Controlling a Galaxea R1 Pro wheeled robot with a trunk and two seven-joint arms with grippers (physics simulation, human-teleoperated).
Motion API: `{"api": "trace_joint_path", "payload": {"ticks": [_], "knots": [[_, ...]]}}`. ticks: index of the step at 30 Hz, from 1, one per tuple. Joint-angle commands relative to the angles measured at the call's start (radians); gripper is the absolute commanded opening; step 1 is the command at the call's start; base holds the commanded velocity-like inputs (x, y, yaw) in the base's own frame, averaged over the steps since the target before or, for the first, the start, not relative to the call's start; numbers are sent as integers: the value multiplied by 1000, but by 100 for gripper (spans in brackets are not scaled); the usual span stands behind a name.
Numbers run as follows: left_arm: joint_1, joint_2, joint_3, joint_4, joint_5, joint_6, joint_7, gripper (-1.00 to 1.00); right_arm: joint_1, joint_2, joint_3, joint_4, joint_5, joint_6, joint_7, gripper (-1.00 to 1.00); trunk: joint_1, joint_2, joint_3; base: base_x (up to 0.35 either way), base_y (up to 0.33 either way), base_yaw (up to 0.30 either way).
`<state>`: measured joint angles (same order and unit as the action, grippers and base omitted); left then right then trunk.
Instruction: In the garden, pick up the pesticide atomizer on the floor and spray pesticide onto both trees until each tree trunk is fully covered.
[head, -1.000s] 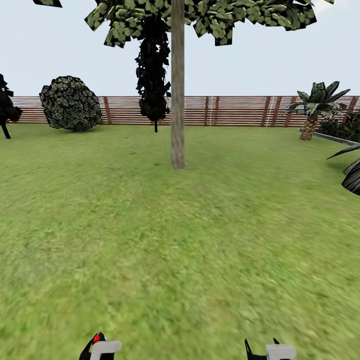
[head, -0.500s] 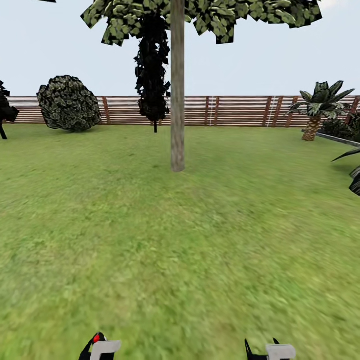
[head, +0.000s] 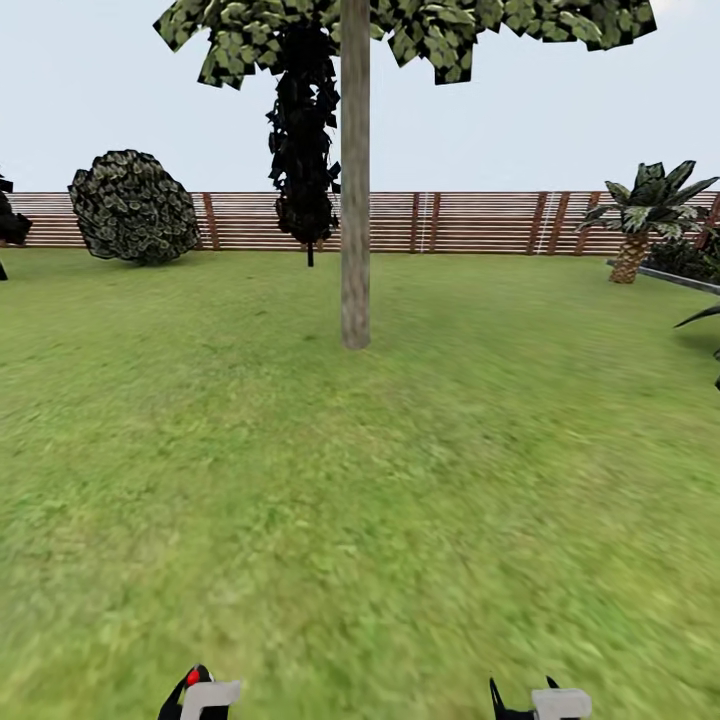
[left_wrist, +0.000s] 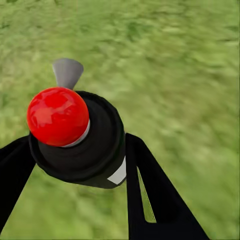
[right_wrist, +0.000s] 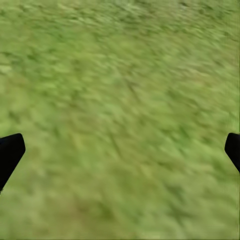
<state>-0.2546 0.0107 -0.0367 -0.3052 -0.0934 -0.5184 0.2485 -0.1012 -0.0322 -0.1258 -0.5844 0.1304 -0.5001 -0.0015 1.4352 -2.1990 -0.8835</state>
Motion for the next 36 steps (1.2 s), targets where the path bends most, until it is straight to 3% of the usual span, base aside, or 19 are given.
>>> {"api": "trace_joint_path", "payload": {"ticks": [1,36], "knots": [[0,0,0,0,0,0,0,-100,0,0,0,0,0,0,0,100,0,0,0,339,0,0],[0,0,0,0,0,0,0,-100,0,0,0,0,0,0,0,100,0,0,0,339,0,0]]}}
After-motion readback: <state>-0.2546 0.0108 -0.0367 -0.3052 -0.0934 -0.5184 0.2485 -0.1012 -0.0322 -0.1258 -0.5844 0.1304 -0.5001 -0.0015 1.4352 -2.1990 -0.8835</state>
